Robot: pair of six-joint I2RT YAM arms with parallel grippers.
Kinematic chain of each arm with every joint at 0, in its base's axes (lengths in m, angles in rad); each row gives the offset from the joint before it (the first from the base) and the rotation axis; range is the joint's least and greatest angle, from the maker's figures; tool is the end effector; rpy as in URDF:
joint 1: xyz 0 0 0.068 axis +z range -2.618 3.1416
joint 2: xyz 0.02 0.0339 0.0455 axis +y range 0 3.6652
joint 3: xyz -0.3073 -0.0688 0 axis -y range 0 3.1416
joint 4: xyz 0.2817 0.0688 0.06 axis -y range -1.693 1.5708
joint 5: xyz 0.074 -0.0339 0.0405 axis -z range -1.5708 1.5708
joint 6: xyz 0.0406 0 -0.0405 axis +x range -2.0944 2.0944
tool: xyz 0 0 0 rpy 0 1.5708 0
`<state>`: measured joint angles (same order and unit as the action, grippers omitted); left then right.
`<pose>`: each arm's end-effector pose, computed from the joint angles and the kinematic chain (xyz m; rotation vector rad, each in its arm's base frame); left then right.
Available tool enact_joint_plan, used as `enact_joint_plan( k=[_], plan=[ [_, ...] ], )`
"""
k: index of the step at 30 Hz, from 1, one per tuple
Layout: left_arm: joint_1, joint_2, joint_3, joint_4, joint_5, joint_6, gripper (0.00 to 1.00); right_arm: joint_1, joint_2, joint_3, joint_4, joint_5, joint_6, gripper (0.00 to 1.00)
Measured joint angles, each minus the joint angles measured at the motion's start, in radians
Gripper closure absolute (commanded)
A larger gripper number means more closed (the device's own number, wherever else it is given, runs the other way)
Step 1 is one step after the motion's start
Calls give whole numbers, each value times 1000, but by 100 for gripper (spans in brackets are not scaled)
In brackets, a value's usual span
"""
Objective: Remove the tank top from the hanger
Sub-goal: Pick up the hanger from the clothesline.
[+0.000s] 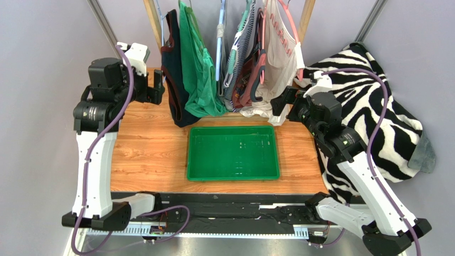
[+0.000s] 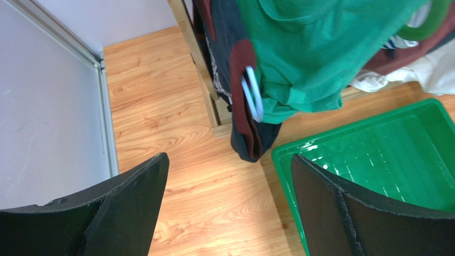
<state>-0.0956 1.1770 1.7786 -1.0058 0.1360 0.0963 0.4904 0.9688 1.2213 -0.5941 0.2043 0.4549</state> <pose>0.2039 -0.0251 0.5613 0.2771 1.9539 -0.1338 0.1900 0.0921 0.4571 0.1051 1.9271 0.4428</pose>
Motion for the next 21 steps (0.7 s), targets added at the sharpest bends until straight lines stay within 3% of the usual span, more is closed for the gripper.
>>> enact_joint_plan(
  k=[10,17,21],
  plan=[
    [62,117,162,29,13,-8,1,237,59,99,-61,175,-53,0],
    [61,444,799,1,90,-58,1,285,-3,50,-68,244,-40,0],
    [43,500,824,19,66,-72,1,319,-37,35,-68,286,-36,0]
  ],
)
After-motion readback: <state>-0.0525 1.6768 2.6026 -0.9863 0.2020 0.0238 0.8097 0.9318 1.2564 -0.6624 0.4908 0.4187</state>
